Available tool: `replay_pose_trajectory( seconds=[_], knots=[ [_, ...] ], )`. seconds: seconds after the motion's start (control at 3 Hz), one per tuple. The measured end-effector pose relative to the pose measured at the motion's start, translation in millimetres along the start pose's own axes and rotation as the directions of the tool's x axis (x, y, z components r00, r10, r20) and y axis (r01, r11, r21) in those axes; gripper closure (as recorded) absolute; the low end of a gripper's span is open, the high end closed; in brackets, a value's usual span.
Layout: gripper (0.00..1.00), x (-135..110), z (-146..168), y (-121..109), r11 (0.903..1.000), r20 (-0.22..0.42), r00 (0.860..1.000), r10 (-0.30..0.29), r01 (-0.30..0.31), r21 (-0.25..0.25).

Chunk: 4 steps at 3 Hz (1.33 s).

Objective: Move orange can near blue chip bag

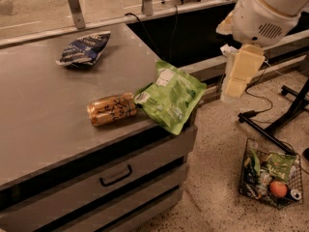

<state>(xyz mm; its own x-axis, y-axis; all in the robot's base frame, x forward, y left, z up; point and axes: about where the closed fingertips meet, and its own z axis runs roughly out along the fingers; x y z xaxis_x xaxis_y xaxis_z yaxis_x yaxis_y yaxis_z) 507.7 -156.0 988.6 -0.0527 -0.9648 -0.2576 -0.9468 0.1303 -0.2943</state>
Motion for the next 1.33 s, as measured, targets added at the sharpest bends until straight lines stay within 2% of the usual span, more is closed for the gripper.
replay_pose_trajectory(
  seconds=[0.33, 0.67, 1.0, 1.33],
  knots=[
    [0.0, -51.8, 9.6, -11.7, 0.9968, 0.108, 0.991, -0.079, 0.08, -0.007],
    [0.0, -106.3, 25.1, -3.0, 0.9878, 0.21, 0.968, -0.136, 0.149, -0.046],
    [0.0, -148.0, 45.9, 13.7, 0.9786, 0.295, 0.944, -0.15, 0.184, -0.092],
    [0.0, -167.4, 75.7, 28.2, 0.9729, 0.41, 0.906, -0.104, 0.178, -0.148]
  ],
)
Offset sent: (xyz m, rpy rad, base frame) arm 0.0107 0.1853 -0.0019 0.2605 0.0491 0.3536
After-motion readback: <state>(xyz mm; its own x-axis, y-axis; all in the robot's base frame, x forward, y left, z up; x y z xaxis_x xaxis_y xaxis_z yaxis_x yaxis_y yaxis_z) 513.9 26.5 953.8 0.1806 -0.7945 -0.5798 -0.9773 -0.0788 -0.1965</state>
